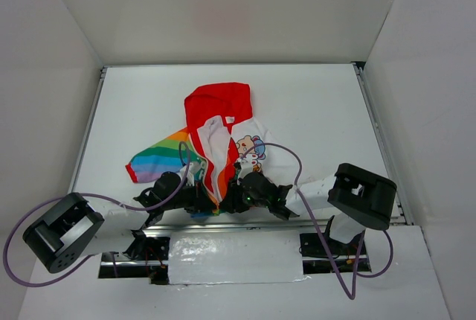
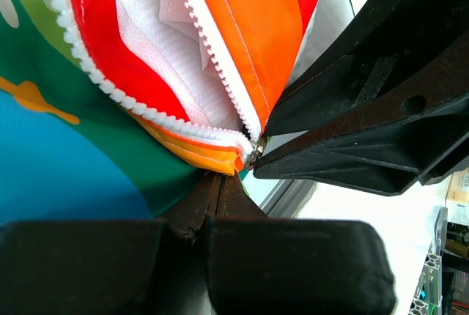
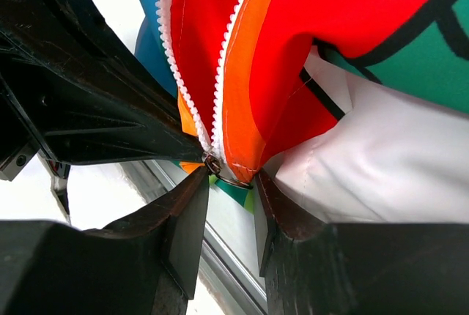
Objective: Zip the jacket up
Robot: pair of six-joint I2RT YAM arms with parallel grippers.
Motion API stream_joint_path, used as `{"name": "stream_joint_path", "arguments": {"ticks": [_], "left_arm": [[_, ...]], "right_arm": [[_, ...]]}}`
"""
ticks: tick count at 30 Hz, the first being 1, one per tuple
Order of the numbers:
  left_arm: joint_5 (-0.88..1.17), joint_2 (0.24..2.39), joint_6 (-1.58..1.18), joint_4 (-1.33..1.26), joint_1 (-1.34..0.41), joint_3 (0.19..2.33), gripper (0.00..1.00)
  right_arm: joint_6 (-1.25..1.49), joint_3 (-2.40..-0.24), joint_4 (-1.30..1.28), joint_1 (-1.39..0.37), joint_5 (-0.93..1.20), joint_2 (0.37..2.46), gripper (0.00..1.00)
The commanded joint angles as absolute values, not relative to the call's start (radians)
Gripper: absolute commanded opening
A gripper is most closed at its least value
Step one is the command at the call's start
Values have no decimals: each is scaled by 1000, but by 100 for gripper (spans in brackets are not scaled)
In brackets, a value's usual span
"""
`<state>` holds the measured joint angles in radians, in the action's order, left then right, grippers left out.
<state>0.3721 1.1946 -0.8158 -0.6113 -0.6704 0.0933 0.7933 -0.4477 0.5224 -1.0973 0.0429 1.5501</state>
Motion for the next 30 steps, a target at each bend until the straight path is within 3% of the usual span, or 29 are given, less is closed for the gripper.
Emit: {"name": "stream_joint_path", "arguments": {"ticks": [1, 11, 13, 16, 19, 26, 30], "left_arm": [[387, 1198, -807, -663, -678, 129, 0], [382, 1192, -804, -650, -678, 130, 0], [382, 1193, -804, -652, -680, 132, 0], [383, 1198, -802, -650, -680, 137, 0], [385, 1204, -801, -653, -680, 138, 0], [388, 1213, -801, -658, -681, 146, 0], [387, 1221, -801, -658, -683, 149, 0]], "right_arm": [[804, -442, 551, -1114, 64, 1542, 37], [811, -456, 537, -1115, 74, 1545, 25], [816, -454, 537, -1115, 77, 1543, 25], [818, -451, 534, -1118, 80, 1540, 39], [821, -442, 538, -1120, 75, 1532, 44], [830, -428, 557, -1123, 84, 1528, 43], [831, -431, 554, -1123, 81, 1535, 37]]}}
